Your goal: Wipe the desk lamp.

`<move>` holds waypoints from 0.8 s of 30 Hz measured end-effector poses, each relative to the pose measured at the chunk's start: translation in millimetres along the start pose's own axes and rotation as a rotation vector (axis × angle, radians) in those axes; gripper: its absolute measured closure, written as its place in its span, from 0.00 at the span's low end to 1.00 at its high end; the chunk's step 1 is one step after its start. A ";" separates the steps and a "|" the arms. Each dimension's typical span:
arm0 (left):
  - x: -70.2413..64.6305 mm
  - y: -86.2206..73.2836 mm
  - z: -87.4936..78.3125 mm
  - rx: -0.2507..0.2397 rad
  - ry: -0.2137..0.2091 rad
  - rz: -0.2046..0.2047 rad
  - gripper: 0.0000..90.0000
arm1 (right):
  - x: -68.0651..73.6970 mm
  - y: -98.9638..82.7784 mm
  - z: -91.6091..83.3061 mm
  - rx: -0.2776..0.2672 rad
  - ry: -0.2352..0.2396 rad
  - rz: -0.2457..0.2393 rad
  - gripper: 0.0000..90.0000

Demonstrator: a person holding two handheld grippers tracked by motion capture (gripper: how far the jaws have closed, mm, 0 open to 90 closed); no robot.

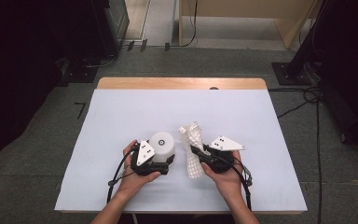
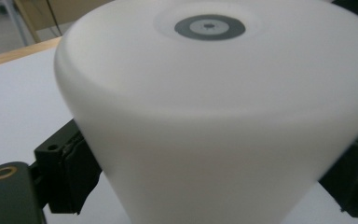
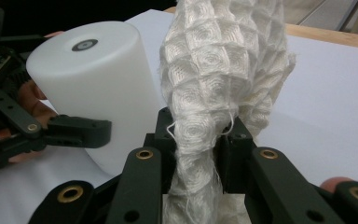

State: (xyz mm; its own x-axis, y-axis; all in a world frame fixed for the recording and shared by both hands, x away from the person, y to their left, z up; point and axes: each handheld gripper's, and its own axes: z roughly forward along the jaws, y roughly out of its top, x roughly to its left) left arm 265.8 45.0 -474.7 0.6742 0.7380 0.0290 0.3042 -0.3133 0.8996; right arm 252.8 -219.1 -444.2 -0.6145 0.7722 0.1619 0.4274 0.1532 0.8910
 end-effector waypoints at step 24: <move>-5.9 17.1 -10.1 -0.050 0.096 -0.116 0.09 | 9.5 -7.9 13.8 0.055 0.026 -0.022 0.81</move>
State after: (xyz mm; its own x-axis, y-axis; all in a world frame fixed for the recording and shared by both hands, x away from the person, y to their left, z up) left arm 260.2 41.4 -455.2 0.5682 0.8221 -0.0373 0.3412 -0.1941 0.9197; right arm 252.7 -204.5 -455.6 -0.6405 0.7523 0.1543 0.4490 0.2037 0.8700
